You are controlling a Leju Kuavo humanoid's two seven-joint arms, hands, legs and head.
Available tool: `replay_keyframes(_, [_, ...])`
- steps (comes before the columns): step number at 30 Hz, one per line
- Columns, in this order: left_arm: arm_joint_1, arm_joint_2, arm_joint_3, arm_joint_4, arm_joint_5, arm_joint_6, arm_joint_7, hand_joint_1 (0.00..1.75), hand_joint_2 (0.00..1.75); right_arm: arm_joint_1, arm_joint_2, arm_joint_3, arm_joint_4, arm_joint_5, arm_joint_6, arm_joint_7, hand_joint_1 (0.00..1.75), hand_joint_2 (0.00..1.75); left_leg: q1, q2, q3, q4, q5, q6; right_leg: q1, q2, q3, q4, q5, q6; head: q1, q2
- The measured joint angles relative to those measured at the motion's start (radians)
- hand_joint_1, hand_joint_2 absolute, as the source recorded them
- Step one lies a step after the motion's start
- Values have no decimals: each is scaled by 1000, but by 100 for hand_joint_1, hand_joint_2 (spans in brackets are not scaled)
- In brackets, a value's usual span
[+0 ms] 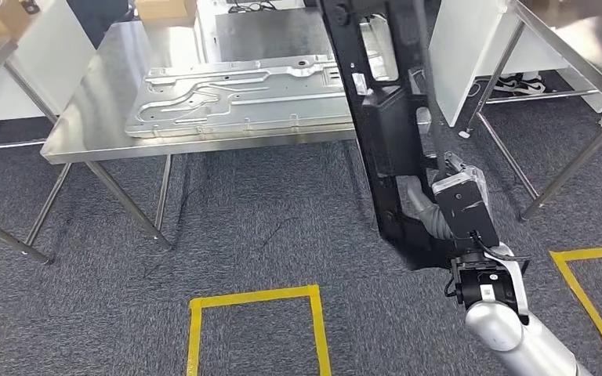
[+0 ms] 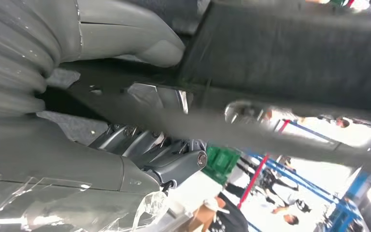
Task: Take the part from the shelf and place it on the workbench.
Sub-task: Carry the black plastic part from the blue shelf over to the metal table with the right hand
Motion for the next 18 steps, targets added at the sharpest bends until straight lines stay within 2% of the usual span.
replay_keyframes(1, [1, 2, 0, 0, 0, 1, 2, 0, 0, -2, -4, 0, 2, 0, -7, 0, 175, 175, -7, 5, 14, -44, 28, 12, -3, -3, 7, -6, -3, 2, 3, 0])
replay_keyframes(2, [2, 4, 0, 0, 1, 2, 3, 0, 0, -3, -9, 0, 4, 1, -14, 0, 175, 175, -14, 8, 20, -65, 38, 19, -8, -4, 11, -12, -4, 5, 7, 0])
replay_keyframes(4, [3, 6, 0, 0, 2, 4, 4, 0, 0, -5, -16, -1, 8, 3, -20, 0, 175, 175, -21, 8, 33, -89, 42, 21, -13, -5, 18, -26, -4, 15, 9, 0])
replay_keyframes(6, [4, 7, 0, 0, 0, 5, 5, 0, 0, -5, -24, -2, 10, 10, -20, 0, 175, 175, -14, 4, 60, -121, 53, 21, -13, 9, 18, -14, -16, 22, 10, 0])
replay_keyframes(7, [2, 6, -1, 0, -2, 4, 5, 0, 0, -7, -30, -2, 10, 17, -18, 1, 175, 175, -8, 2, 75, -136, 57, 21, -11, 21, 4, 20, -34, 25, 12, 0])
replay_keyframes(9, [-5, 2, -1, 0, -5, 1, 5, 0, 0, -13, -41, -3, 10, 31, -12, 6, 175, 175, 2, -3, 90, -145, 55, 20, -10, 41, -65, 146, -84, 32, 14, 0])
replay_keyframes(10, [-8, 1, -1, 0, -5, -1, 6, 0, 0, -17, -46, -4, 10, 37, -8, 10, 175, 175, 6, -7, 94, -145, 51, 19, -11, 45, -104, 209, -100, 37, 15, 0])
replay_keyframes(11, [-10, -1, -1, 0, -5, -2, 5, 0, 0, -19, -50, -4, 10, 42, -5, 15, 175, 175, 10, -12, 98, -143, 45, 15, -13, 45, -131, 243, -98, 43, 15, 0])
replay_keyframes(12, [-11, -2, -1, 0, -6, -3, 5, 0, 0, -23, -54, -5, 10, 47, -3, 20, 175, 175, 15, -16, 103, -139, 38, 9, -16, 45, -138, 236, -76, 50, 15, 0])
replay_keyframes(13, [-11, -4, -1, 0, -6, -4, 5, 0, 0, -28, -57, -6, 10, 50, -1, 24, 175, 175, 21, -21, 108, -132, 29, 2, -20, 45, -125, 192, -37, 58, 15, 0])
replay_keyframes(14, [-12, -4, -1, 0, -7, -5, 5, 0, 0, -32, -60, -7, 10, 52, 1, 29, 175, 175, 25, -25, 110, -119, 17, -9, -26, 45, -98, 121, 6, 68, 16, 0])
replay_keyframes(15, [-14, -3, -2, 0, -7, -5, 5, 0, 0, -37, -63, -8, 10, 55, 3, 33, 175, 175, 26, -28, 107, -102, 2, -20, -30, 50, -73, 61, 34, 75, 18, 0])
replay_keyframes(16, [-15, -3, -2, 0, -9, -6, 5, 0, 0, -42, -67, -9, 9, 57, 5, 39, 175, 175, 26, -31, 103, -85, -12, -29, -33, 53, -56, 22, 49, 75, 19, 0])
replay_keyframes(17, [-17, -3, -2, 0, -10, -7, 6, 0, 0, -43, -70, -10, 9, 58, 7, 44, 175, 175, 24, -33, 98, -73, -23, -35, -35, 56, -51, 6, 50, 70, 20, 0])
replay_keyframes(18, [-18, -3, -2, 0, -11, -7, 6, 0, 0, -45, -72, -10, 8, 60, 8, 47, 175, 175, 23, -35, 94, -66, -29, -38, -34, 59, -54, 11, 43, 60, 21, 0])
